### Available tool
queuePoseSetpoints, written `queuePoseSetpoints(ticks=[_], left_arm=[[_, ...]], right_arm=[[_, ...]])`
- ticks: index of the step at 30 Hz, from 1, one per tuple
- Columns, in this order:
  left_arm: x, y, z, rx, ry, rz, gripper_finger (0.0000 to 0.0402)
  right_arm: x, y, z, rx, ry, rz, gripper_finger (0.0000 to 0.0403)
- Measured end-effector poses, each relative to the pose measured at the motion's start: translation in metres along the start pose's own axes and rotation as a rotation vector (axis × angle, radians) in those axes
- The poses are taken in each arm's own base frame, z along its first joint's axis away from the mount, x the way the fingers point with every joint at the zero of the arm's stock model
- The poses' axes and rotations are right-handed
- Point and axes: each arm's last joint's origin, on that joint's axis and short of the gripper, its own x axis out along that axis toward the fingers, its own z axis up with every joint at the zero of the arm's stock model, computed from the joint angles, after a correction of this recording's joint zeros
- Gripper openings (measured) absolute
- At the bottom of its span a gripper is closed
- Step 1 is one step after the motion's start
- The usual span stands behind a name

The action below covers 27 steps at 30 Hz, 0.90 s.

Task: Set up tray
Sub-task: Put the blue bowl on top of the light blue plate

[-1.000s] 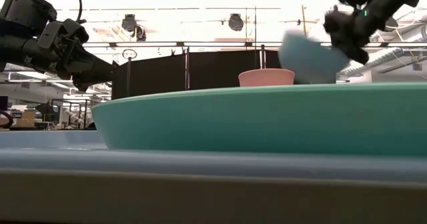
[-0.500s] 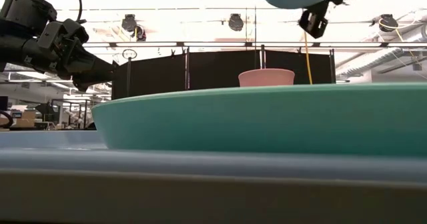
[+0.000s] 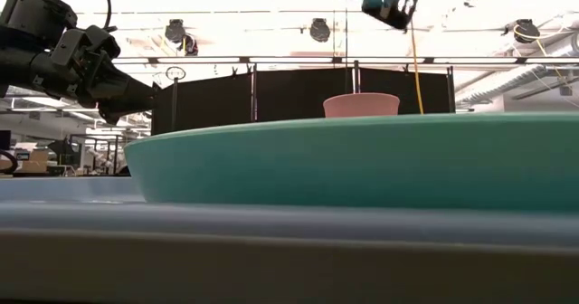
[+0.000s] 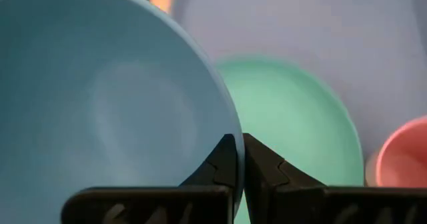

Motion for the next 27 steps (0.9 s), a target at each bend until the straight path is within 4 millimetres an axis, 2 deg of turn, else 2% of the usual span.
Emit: queuePoseSetpoints(ticks=[4, 10, 16, 27], left_arm=[[0.000, 0.000, 0.000, 0.001, 0.000, 0.000, 0.0200], [0.000, 0.000, 0.000, 0.000, 0.000, 0.000, 0.0200], [0.000, 0.000, 0.000, -0.001, 0.000, 0.000, 0.0200], [0.000, 0.000, 0.000, -0.003, 0.000, 0.000, 0.0200]], right_arm=[[0.025, -0.005, -0.006, 0.018, 0.142, -0.082, 0.0000], [0.048, -0.012, -0.013, 0.033, 0.213, -0.125, 0.0000], [0.058, -0.020, -0.025, 0.060, 0.315, -0.200, 0.0000], [0.063, -0.022, -0.026, 0.030, 0.312, -0.239, 0.0000]])
